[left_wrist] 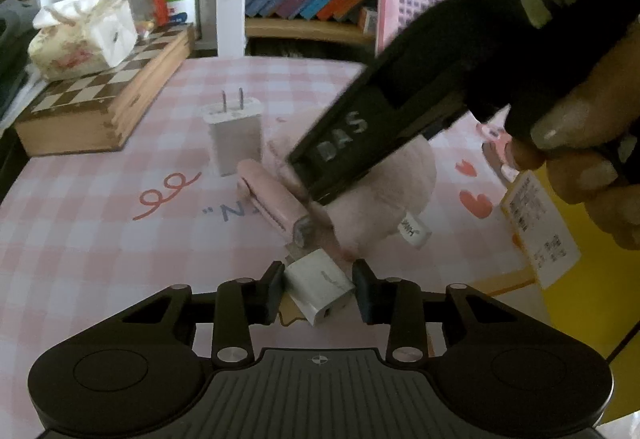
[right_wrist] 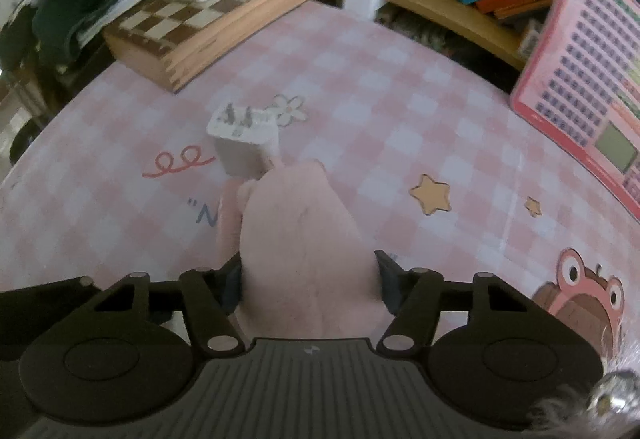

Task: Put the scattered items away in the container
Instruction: 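Grasp the pink plush pig with the right gripper while the left gripper grasps the white charger, then lift and carry the plush pig and white charger in both grippers over the yellow box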

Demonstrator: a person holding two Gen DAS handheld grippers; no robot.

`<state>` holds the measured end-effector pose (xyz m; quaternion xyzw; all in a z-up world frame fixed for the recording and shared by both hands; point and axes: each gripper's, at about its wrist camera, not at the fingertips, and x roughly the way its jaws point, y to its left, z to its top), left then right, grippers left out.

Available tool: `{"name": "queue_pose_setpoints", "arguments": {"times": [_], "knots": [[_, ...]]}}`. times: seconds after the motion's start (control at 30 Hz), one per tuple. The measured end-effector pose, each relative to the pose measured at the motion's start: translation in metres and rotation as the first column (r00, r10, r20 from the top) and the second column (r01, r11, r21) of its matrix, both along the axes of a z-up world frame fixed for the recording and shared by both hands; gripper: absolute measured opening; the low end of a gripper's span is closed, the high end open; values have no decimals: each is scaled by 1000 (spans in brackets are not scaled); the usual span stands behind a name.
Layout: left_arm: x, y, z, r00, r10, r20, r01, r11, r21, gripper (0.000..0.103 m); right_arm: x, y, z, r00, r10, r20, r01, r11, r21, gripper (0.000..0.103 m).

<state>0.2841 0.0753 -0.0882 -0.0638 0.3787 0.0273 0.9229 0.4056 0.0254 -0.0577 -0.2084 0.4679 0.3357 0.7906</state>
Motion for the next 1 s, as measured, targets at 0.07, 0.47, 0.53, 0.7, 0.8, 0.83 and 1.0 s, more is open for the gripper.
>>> {"name": "queue_pose_setpoints", "arguments": {"times": [0.07, 0.47, 0.53, 0.7, 0.8, 0.83, 1.0], "knots": [[-5, 3, 6, 1000, -3, 15, 3, 1000, 1, 35, 0, -7, 5, 999, -33, 9, 33, 999, 24, 60], [-44, 19, 44, 997, -30, 78, 34, 998, -51, 35, -28, -46, 48, 992, -125, 12, 122, 983, 136, 60], [-53, 20, 51, 995, -48, 84, 53, 997, -54, 35, -39, -52, 54, 991, -131, 11, 127, 980, 153, 60], [-75, 21, 66, 992, -74, 106, 80, 996, -48, 35, -69, -67, 70, 990, -140, 21, 133, 972, 192, 60], [-90, 23, 75, 990, -75, 122, 83, 995, -57, 35, -86, -76, 76, 988, -154, 11, 148, 965, 219, 60], [-95, 24, 77, 989, -75, 128, 83, 995, -59, 35, -92, -78, 78, 988, -157, 5, 152, 962, 228, 60], [-118, 27, 86, 986, -82, 145, 92, 994, -63, 35, -125, -86, 87, 987, -159, 7, 152, 954, 257, 60]]}}
